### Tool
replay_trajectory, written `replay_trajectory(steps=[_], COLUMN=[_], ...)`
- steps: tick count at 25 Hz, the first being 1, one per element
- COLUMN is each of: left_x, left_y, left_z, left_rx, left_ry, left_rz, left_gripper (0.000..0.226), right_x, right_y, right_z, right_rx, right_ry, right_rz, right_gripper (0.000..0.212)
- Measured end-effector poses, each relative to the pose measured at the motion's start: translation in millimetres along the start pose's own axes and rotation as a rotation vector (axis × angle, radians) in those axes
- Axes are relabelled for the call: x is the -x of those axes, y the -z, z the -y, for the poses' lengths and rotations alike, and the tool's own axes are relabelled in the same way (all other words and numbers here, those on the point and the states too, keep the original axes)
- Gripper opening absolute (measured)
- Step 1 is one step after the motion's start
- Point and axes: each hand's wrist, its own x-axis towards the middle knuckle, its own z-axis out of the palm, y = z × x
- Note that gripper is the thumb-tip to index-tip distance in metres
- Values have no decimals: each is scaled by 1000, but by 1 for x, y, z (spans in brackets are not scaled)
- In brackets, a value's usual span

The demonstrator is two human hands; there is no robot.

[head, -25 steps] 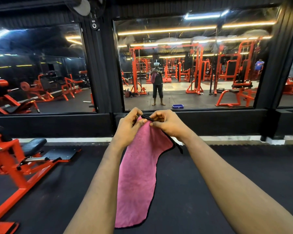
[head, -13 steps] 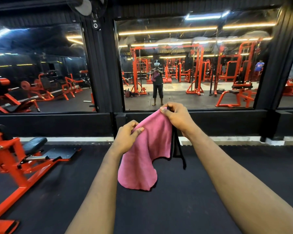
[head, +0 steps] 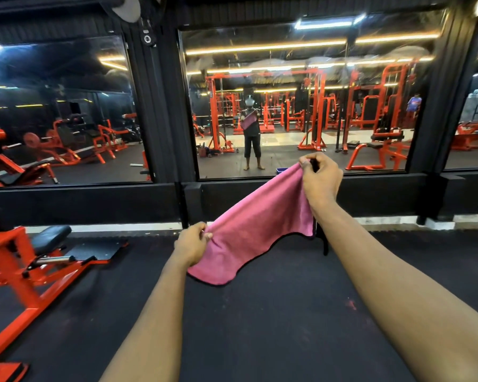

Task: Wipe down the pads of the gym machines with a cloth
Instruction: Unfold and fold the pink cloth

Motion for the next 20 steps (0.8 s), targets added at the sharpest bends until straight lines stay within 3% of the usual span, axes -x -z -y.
replay_trajectory(steps=[4,6,11,16,20], left_x=[-11,-12,8,8,4], left_y=[15,21,34,50,62], left_z=[-5,-9,-30,-29,-41], left_rx=[-134,-138,186,235,215], left_ry=[92,91,37,-83,62], left_rz=[-189,-368,-760,-877,-818], left_gripper=[20,30,47,58,64], right_x=[-1,3,18,21,26], right_y=[12,16,21,30,32], right_z=[-17,-23,-38,-49,-61], right_rx=[48,78,177,231,281], right_ry=[-78,-92,-25,-59,-139], right_rz=[-56,-96,-163,-219,-188], right_gripper=[11,15,23,32,34])
